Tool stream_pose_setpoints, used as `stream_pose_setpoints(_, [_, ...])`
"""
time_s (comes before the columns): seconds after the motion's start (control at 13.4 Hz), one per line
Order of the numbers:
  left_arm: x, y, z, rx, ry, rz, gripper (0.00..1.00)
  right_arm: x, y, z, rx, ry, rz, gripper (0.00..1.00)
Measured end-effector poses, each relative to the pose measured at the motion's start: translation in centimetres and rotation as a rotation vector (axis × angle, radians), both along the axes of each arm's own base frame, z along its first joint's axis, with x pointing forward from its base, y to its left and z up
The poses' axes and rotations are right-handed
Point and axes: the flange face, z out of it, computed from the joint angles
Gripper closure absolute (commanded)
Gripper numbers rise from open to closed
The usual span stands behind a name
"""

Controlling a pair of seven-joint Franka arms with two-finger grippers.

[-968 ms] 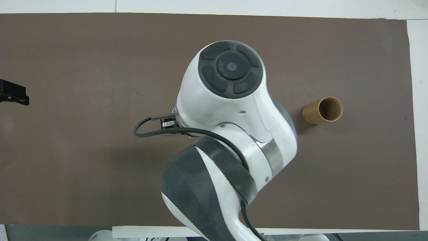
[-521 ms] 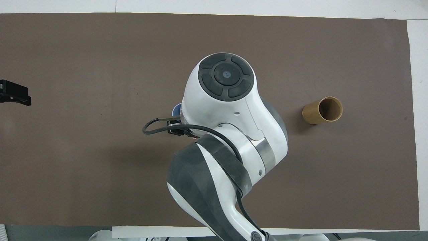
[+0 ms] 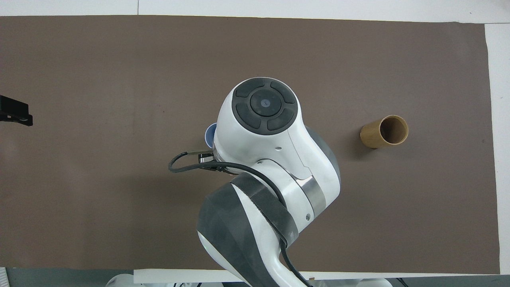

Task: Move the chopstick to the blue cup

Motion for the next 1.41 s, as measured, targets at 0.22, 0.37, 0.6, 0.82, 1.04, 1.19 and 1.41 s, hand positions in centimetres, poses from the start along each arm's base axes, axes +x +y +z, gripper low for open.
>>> stream_pose_setpoints(0.22, [0.0, 0.0, 0.0, 0.0, 0.0, 0.0, 0.0, 1.0, -0.6, 0.5, 0.02, -0.036, -0.024, 0.0])
stream_pose_setpoints(0.37, [0.0, 0.0, 0.0, 0.0, 0.0, 0.0, 0.0, 3.3, -2.7, 2.4, 0.003, -0.111, -0.056, 0.0])
stream_pose_setpoints(0.6, [0.0, 0.0, 0.0, 0.0, 0.0, 0.0, 0.0, 9.2, -12.9, 5.6, -0.092, -0.218, -0.113, 0.0])
stream_pose_setpoints(0.82, [0.0, 0.0, 0.0, 0.0, 0.0, 0.0, 0.0, 11.6, -30.3, 9.1, -0.143, -0.185, -0.101, 0.0])
stream_pose_setpoints(1.04, [0.0, 0.0, 0.0, 0.0, 0.001, 0.0, 0.0, 8.4, -41.5, 14.4, -0.174, -0.155, -0.165, 0.0])
stream_pose_setpoints(1.19, [0.0, 0.0, 0.0, 0.0, 0.001, 0.0, 0.0, 6.3, -43.1, 16.1, -0.213, -0.125, -0.159, 0.0])
stream_pose_setpoints(1.41, [0.0, 0.0, 0.0, 0.0, 0.001, 0.0, 0.0, 5.9, -44.8, 15.2, -0.224, -0.105, -0.109, 0.0])
